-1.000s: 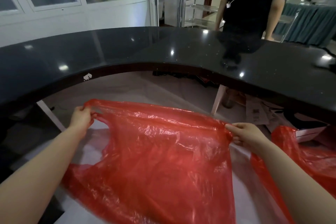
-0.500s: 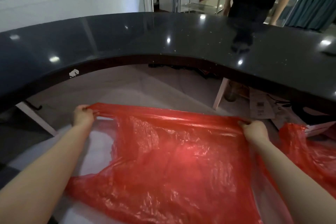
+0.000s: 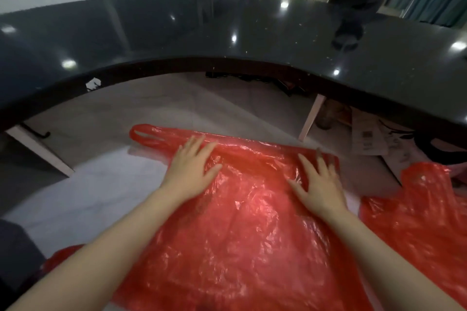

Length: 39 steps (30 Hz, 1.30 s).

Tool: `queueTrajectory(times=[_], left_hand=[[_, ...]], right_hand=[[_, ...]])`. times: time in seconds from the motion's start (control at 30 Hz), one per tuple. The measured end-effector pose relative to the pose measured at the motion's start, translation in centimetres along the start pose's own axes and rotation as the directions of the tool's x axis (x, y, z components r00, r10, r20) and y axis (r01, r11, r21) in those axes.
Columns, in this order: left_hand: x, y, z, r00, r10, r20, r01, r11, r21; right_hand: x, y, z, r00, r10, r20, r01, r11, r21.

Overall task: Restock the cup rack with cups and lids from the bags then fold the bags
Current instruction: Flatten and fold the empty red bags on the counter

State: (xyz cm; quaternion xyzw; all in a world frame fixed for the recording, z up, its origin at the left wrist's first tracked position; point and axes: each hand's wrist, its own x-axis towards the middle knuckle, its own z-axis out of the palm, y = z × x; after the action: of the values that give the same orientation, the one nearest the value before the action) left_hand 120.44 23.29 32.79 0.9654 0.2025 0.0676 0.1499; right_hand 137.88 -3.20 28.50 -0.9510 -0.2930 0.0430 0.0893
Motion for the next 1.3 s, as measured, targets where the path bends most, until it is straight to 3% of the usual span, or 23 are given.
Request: queueTrajectory(times=[0.1,0.2,0.4,0.6,0.67,0.77,0.93,1.07,1.3], left_hand=[[0.6,-0.3,3.2,0.972,-0.101,0.212,0.073,0.988,0.139],[0.1,-1.8,5.1,0.936,-0.169,0.309,0.097,0.967,0.236],[-0.3,-2.7,5.8,0.939,-0.164,0.302,0.097,0.969,0.225],[0.1,-2.2,4.1,0.954,-0.109,0.278,0.044,0.972,0.230],[-0.3,-1.3,3.1,0.967,-0.104,0.230,0.059,0.979,0.195],[-2.2,0.5,2.0,0.947,-0.161,0.276,0.129,0.983,0.129],[-7.3,2.2,2.0,0.891,-0.228,0.393,0.202,0.974,0.107],[-10.7,2.3,4.3,0.873,-0.322,0.367,0.272,0.945,0.183],[-13.4,1.1,5.3,0.945,-0.231,0.231,0.206,0.970,0.127]], right_hand=[[-0.2,0.4,1.9,0.998,-0.006,0.068,0.012,0.996,-0.092],[-0.1,0.9,2.6,0.997,-0.001,0.074,0.009,0.993,-0.120],[1.2,1.6,2.4,0.995,0.050,0.083,-0.043,0.995,-0.092],[1.9,0.6,0.8,0.973,0.135,0.189,-0.119,0.988,-0.098],[1.2,-0.7,0.2,0.987,0.105,0.118,-0.092,0.989,-0.112],[-0.8,-2.8,-0.1,0.997,0.017,0.077,-0.014,0.999,-0.036],[-6.1,-4.5,1.4,0.974,-0.086,0.209,0.083,0.996,0.020],[-8.3,-4.5,3.5,0.970,-0.097,0.225,0.105,0.994,-0.023],[-8.3,-4.1,1.6,0.975,-0.139,0.176,0.137,0.990,0.022]])
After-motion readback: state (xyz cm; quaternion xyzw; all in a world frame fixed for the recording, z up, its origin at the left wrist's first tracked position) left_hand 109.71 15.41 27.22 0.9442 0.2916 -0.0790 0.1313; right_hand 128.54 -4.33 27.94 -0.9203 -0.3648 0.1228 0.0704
